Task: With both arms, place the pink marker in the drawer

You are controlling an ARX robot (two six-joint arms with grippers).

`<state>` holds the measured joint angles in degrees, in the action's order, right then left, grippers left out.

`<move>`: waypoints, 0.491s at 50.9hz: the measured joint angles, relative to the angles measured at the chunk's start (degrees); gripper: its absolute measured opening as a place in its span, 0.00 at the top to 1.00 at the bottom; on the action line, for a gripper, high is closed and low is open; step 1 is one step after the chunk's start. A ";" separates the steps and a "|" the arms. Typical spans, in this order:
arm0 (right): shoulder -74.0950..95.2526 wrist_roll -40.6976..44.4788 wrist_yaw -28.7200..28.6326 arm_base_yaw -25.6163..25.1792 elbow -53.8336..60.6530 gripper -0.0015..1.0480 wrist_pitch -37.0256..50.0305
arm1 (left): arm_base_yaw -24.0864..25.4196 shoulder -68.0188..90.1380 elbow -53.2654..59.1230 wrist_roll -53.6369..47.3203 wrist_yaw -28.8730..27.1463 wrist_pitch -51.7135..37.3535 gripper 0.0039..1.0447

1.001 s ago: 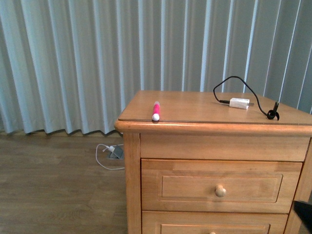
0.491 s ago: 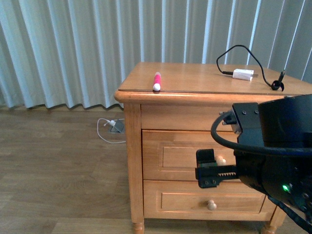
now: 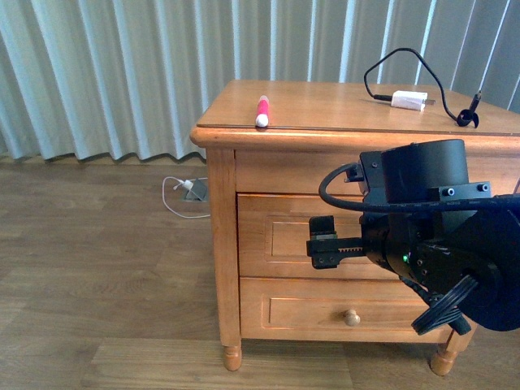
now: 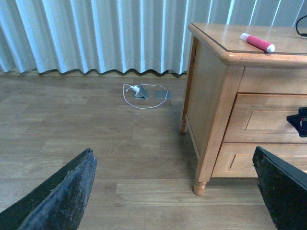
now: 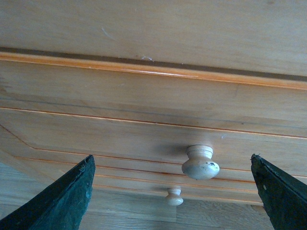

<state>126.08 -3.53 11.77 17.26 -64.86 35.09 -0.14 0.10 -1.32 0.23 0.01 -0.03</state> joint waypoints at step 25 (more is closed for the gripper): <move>5.44 0.79 0.79 -1.57 -4.83 0.08 -0.94 | 0.00 0.00 0.00 0.00 -0.02 0.00 0.05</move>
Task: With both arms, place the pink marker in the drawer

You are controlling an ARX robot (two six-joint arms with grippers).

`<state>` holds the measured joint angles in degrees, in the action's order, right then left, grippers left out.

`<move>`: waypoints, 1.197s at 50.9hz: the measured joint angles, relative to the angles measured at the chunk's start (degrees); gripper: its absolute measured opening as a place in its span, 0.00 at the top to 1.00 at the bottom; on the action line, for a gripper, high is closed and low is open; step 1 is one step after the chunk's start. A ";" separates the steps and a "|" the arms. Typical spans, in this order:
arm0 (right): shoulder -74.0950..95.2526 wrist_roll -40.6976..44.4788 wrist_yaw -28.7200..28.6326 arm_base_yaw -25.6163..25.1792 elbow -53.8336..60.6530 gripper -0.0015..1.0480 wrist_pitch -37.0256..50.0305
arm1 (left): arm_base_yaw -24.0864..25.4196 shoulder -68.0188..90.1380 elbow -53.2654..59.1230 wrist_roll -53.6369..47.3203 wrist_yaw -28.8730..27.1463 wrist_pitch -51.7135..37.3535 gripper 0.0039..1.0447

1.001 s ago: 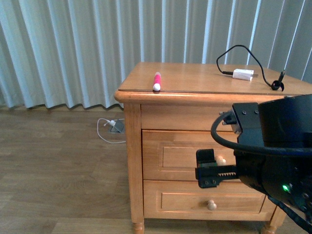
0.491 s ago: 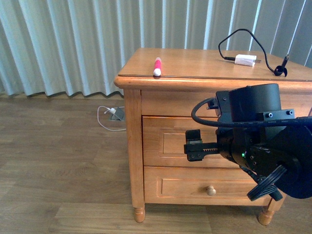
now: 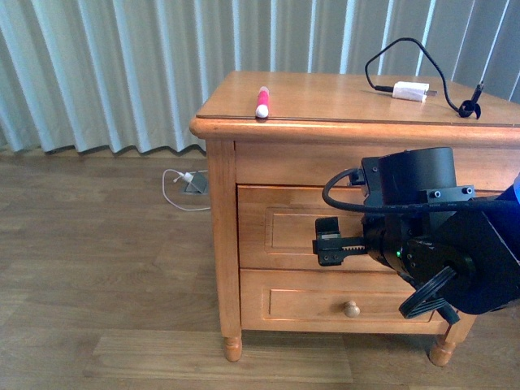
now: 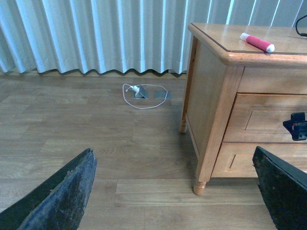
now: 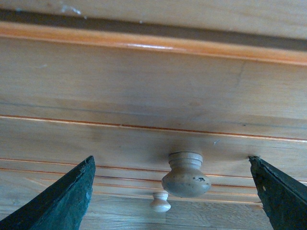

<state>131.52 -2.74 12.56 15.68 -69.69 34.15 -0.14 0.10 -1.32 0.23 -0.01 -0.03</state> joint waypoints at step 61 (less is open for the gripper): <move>-5.68 -6.95 -0.77 -0.04 4.87 0.79 -8.00 | 0.00 0.00 0.00 0.00 0.00 0.00 0.05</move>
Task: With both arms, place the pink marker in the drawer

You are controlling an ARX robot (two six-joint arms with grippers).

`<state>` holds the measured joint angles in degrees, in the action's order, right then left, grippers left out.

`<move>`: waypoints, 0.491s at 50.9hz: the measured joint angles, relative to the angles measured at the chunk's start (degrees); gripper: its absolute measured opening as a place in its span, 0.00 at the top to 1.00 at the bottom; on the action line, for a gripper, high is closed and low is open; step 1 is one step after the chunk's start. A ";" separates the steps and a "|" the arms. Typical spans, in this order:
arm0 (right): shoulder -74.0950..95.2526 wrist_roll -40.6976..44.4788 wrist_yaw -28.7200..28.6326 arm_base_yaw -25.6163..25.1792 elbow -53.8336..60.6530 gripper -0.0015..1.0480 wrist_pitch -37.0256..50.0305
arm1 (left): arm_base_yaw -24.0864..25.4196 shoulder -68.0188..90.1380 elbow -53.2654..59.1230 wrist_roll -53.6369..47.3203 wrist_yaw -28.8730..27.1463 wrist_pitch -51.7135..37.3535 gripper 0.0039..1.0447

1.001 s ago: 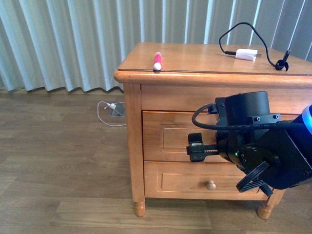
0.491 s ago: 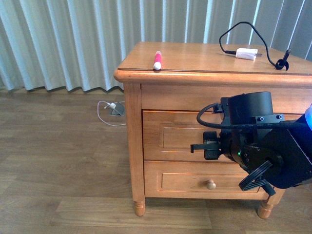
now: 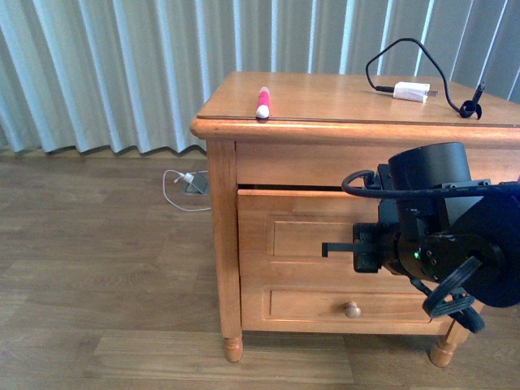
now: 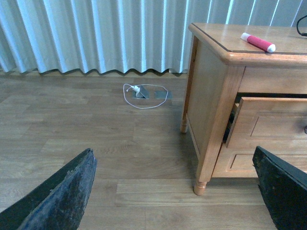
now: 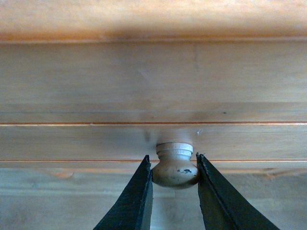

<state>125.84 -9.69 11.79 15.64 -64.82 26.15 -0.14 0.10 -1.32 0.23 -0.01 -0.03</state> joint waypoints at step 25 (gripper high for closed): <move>-25.35 -3.43 -1.84 5.99 33.44 0.73 0.57 | 0.00 0.00 0.00 0.00 0.02 0.00 0.05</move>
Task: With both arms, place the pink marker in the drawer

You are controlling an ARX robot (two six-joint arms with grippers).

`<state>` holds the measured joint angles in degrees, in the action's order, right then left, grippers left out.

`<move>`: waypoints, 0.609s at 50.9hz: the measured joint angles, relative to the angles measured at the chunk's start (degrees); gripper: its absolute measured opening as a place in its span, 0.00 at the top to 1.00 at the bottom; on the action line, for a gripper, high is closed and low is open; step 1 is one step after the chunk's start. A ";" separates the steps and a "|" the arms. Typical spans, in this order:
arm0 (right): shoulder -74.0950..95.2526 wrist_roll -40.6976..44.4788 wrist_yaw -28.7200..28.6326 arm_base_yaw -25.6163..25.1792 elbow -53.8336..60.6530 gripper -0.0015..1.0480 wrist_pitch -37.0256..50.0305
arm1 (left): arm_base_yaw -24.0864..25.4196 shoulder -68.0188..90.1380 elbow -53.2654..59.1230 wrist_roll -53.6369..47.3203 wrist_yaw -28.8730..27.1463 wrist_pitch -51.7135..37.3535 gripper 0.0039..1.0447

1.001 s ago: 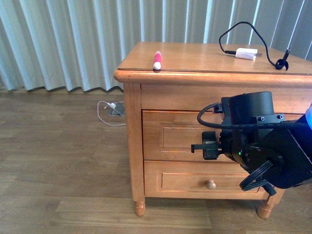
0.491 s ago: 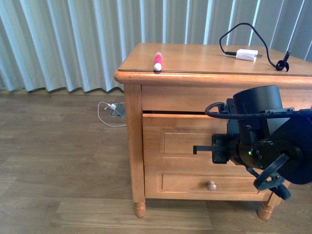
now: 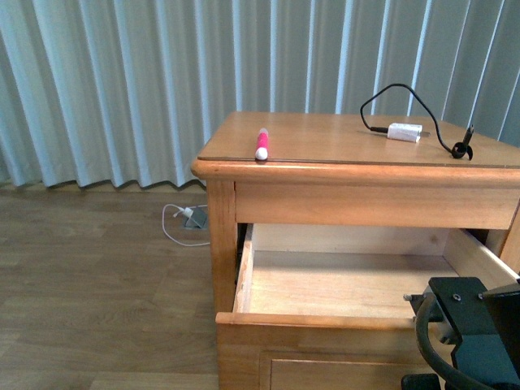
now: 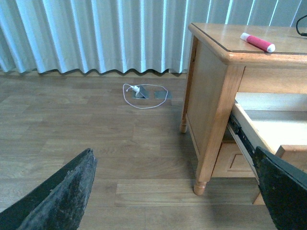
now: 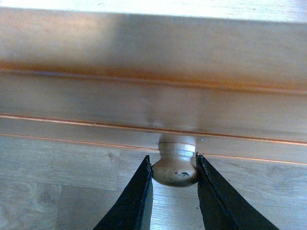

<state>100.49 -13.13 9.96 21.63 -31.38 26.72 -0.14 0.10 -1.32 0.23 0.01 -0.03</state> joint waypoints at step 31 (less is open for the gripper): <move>-57.64 -3.45 -9.68 -3.80 5.31 0.08 -38.53 | 0.00 0.00 0.00 0.00 0.00 0.00 0.05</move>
<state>42.85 -16.58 0.27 17.82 -26.06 -11.81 -0.14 0.10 -1.32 0.23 0.01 -0.03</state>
